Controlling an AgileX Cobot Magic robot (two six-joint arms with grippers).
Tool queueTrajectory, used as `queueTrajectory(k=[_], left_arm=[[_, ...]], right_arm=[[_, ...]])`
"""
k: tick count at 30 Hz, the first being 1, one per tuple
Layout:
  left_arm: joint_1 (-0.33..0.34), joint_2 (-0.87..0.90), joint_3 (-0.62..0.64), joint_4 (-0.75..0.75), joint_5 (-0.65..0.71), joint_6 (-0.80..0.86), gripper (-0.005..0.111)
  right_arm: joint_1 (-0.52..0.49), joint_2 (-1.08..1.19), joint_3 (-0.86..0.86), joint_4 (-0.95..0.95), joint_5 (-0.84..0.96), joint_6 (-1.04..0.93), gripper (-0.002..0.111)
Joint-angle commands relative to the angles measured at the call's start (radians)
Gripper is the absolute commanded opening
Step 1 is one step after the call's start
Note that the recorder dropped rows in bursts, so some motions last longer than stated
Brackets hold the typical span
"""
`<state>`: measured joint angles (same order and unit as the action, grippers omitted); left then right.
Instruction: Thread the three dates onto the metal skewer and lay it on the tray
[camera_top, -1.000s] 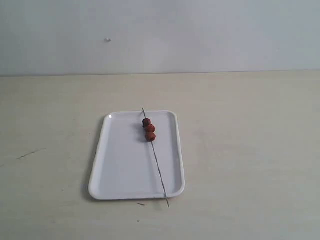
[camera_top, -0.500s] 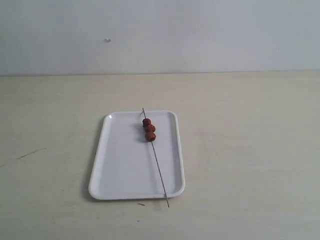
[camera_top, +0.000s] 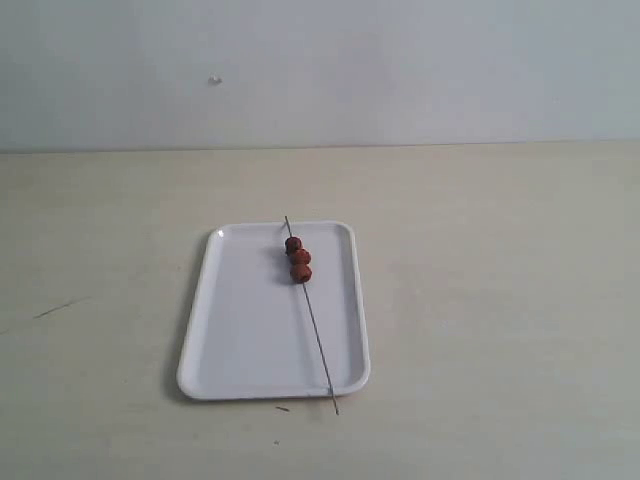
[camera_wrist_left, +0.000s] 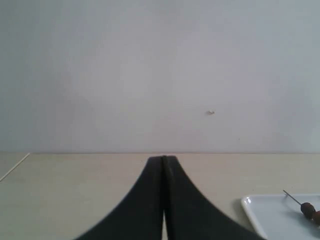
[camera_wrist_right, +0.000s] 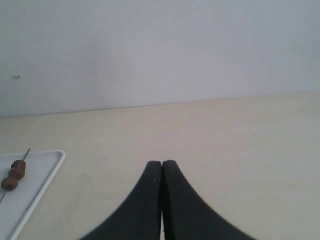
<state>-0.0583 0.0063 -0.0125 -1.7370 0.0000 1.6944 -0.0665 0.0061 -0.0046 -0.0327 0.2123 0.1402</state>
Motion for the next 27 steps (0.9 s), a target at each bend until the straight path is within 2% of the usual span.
queueTrajectory(k=[1, 27], left_arm=[[0.0, -0.006, 0.003, -0.007, -0.006, -0.005, 0.0], [0.0, -0.006, 0.003, -0.007, -0.006, 0.006, 0.0]], right_arm=[[-0.007, -0.006, 0.005, 0.033, 0.046, 0.002, 0.0], [-0.007, -0.006, 0.005, 0.038, 0.046, 0.0, 0.0]])
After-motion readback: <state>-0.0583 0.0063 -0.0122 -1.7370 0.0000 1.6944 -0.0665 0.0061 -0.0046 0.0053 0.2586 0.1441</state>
